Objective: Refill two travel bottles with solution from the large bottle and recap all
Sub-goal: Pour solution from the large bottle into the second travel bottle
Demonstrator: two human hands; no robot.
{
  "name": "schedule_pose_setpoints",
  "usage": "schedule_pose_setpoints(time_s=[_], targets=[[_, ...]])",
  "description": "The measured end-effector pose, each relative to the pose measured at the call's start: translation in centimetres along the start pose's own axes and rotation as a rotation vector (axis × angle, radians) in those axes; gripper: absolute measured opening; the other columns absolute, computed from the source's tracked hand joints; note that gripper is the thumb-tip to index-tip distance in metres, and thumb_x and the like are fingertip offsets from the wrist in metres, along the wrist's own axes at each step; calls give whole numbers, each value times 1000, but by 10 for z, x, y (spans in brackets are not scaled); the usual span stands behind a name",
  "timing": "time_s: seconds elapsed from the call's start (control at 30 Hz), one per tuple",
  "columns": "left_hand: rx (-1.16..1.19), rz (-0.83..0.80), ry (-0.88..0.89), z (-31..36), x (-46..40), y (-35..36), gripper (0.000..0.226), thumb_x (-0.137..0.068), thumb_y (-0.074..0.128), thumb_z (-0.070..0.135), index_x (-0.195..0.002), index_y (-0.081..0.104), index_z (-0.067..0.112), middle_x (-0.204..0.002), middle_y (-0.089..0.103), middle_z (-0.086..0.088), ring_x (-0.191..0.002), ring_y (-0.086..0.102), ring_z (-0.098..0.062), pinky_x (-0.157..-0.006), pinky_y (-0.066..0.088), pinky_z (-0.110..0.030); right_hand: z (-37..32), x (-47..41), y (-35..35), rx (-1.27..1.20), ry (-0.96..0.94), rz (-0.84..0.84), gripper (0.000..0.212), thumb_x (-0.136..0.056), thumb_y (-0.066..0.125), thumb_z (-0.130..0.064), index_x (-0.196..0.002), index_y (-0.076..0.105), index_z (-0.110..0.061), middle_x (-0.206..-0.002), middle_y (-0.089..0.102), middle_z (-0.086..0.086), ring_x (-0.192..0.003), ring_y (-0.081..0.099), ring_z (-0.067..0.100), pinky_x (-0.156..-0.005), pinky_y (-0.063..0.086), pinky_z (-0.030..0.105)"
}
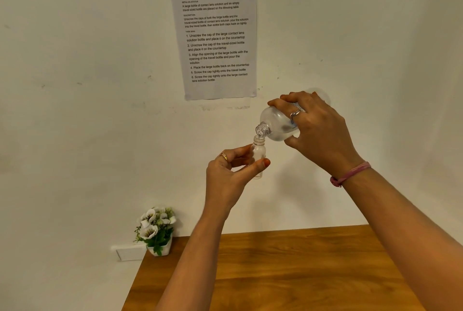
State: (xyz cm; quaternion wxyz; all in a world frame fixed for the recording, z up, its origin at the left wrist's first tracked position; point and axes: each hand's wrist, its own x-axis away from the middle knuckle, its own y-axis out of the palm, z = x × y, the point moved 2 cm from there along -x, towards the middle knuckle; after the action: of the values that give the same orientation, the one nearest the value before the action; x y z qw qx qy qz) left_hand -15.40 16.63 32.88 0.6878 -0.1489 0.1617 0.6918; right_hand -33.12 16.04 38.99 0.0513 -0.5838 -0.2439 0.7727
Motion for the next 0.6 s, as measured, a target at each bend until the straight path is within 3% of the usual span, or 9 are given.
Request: schedule_pose_setpoints(time_s=[0.33,0.6], targets=[[-10,2,-2,-2,-1,-1,31,-66,84,23,-89,67,35,-91,72,8,-82,67,-1,-65,50,-8,-1,0,3,-1,7,-15,69,-58,86,-11,-122,61,-14,-114,64,13,-102,61,33,-75,53,42],[8,3,-16,-6,-3,-1,35,-66,84,20,-98,71,22,-91,72,6,-82,67,-1,-64,49,-7,0,0,4,10,2,-14,67,-60,85,-12,-122,61,-15,-114,63,12,-103,61,32,-77,53,40]])
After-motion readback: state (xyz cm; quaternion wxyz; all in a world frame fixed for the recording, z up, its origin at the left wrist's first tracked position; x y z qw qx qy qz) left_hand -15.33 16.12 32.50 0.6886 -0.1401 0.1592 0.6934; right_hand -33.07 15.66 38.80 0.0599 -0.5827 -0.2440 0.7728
